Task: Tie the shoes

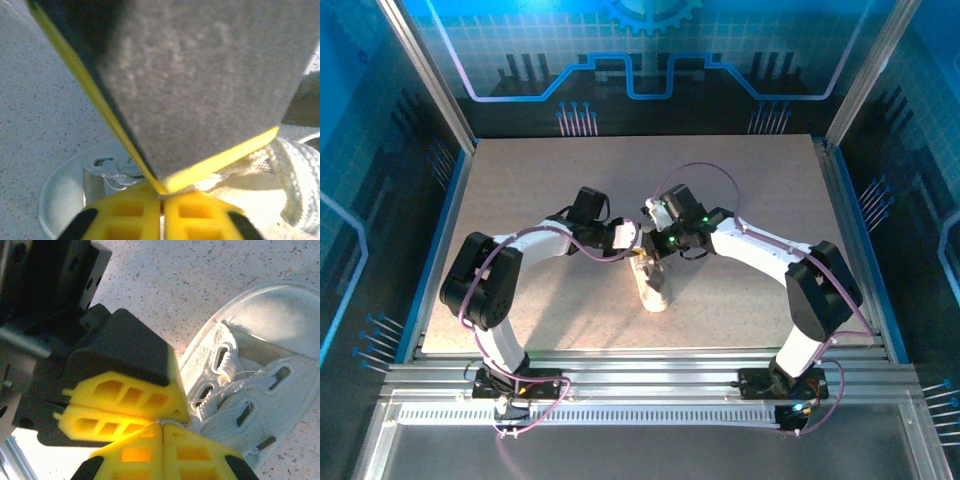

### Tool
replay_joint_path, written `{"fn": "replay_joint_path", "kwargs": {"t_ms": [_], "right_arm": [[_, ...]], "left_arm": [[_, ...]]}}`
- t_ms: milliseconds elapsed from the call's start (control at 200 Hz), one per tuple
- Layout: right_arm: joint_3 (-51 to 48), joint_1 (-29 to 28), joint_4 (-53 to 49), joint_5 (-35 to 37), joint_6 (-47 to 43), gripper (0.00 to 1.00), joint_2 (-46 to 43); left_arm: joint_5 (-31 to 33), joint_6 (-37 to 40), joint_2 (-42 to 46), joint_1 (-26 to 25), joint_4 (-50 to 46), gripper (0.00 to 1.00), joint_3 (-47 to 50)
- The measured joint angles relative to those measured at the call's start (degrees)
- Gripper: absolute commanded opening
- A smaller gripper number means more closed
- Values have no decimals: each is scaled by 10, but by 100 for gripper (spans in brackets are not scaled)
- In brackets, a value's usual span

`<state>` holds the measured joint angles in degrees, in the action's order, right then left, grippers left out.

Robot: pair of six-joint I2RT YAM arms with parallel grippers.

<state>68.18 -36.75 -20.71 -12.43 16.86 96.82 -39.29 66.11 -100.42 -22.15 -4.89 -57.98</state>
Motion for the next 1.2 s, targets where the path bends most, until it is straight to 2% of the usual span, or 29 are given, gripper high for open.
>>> {"fn": "replay_joint_path", "kwargs": {"t_ms": [690, 1021, 1071, 1201], "right_arm": [[-35, 12, 38, -20, 0, 0, -30], [-41, 16, 31, -15, 0, 0, -44], [-42, 19, 27, -14, 0, 4, -48], [-43, 20, 23, -12, 10, 26, -55]], "left_arm": [[-2, -2, 22, 9, -14, 0, 3], [6, -17, 22, 17, -50, 0, 3], [9, -17, 22, 18, -56, 0, 3], [12, -26, 21, 19, -67, 0, 3]]}}
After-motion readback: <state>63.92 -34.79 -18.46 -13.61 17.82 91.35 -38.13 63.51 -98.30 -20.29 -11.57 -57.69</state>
